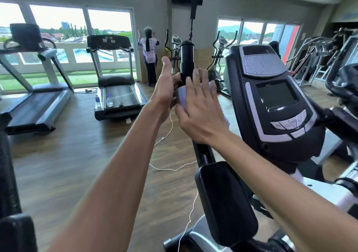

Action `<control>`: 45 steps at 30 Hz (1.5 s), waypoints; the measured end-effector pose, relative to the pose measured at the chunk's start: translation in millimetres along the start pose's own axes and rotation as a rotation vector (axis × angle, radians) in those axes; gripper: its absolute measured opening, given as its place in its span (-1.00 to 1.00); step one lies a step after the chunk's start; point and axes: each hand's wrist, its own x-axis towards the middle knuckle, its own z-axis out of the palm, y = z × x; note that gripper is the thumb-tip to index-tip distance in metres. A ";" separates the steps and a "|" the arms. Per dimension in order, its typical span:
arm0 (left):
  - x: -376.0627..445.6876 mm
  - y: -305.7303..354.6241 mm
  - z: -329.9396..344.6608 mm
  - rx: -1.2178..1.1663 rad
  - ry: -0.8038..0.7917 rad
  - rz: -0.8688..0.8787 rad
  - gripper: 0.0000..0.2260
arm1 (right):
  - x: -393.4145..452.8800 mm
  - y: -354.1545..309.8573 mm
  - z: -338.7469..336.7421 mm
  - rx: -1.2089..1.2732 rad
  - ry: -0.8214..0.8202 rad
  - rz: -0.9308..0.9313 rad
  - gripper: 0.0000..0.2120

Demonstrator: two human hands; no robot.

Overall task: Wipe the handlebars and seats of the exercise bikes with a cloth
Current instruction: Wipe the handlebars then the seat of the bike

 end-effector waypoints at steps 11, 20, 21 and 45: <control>3.6 -5.3 -1.5 0.003 -0.047 0.032 -0.27 | -7.1 29.9 10.3 0.180 0.139 -0.137 -0.33; 7.2 -8.7 -1.2 0.013 -0.042 0.016 -0.15 | -28.9 30.4 8.5 0.191 0.019 -0.153 -0.36; 8.5 -8.9 -0.9 0.018 -0.041 0.016 -0.14 | -25.6 29.8 8.2 0.174 0.017 -0.166 -0.36; 17.2 -9.3 -8.0 -0.081 0.064 -0.036 -0.14 | -42.9 22.4 9.1 0.209 0.003 -0.085 -0.18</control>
